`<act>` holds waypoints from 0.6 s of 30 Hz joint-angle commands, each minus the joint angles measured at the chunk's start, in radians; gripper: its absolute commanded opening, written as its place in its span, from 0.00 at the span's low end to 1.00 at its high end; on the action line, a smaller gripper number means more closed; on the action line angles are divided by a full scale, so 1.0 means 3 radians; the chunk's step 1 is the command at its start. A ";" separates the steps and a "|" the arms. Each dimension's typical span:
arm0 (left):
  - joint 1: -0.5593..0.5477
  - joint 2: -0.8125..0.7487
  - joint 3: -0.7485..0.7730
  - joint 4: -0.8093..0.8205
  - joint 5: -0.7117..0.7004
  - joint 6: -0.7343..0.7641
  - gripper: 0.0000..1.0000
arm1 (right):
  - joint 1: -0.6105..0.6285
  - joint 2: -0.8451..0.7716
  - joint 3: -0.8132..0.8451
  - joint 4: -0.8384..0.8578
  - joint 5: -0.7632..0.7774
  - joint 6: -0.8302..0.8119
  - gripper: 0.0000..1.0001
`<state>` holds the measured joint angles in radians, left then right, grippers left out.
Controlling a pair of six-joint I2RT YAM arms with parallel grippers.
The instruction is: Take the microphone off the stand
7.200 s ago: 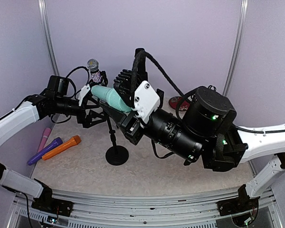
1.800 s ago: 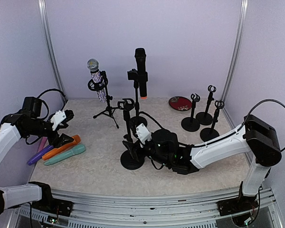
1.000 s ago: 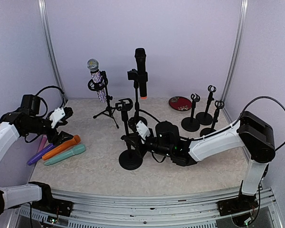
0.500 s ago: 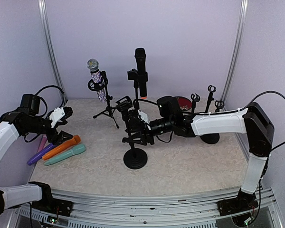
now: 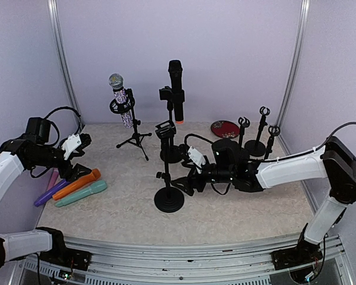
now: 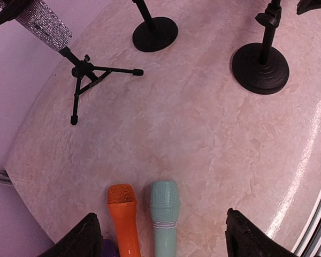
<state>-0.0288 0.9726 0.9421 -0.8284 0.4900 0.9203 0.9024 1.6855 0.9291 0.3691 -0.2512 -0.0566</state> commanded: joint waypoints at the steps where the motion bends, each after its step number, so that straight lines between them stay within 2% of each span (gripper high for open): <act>1: -0.0022 -0.0031 0.0050 -0.0012 0.0044 0.0024 0.77 | 0.0445 -0.0236 -0.0068 0.0215 0.1554 0.0650 0.90; 4: -0.0018 -0.0036 0.0065 -0.0014 0.0044 0.0016 0.77 | 0.0841 -0.0191 -0.0061 0.0109 0.2562 0.1021 0.86; 7: -0.0021 -0.0050 0.0052 -0.0015 0.0044 0.0021 0.77 | 0.1130 0.0028 0.0184 -0.0196 0.3167 0.1445 0.85; 11: -0.0019 -0.0065 0.0056 -0.0024 0.0026 0.0023 0.77 | 0.1226 0.0407 0.0623 -0.0625 0.3497 0.2012 0.82; 15: -0.0017 -0.0101 0.0048 -0.0038 0.0015 0.0031 0.77 | 0.1339 0.0587 0.0760 -0.0269 0.3869 0.1856 0.76; 18: -0.0021 -0.0120 0.0033 -0.0035 0.0001 0.0039 0.77 | 0.1344 0.0681 0.0875 -0.0226 0.4062 0.1862 0.72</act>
<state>-0.0292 0.9569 0.9417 -0.8314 0.4896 0.9211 1.2881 1.8576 1.1358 0.2707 0.7990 0.4633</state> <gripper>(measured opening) 0.771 0.739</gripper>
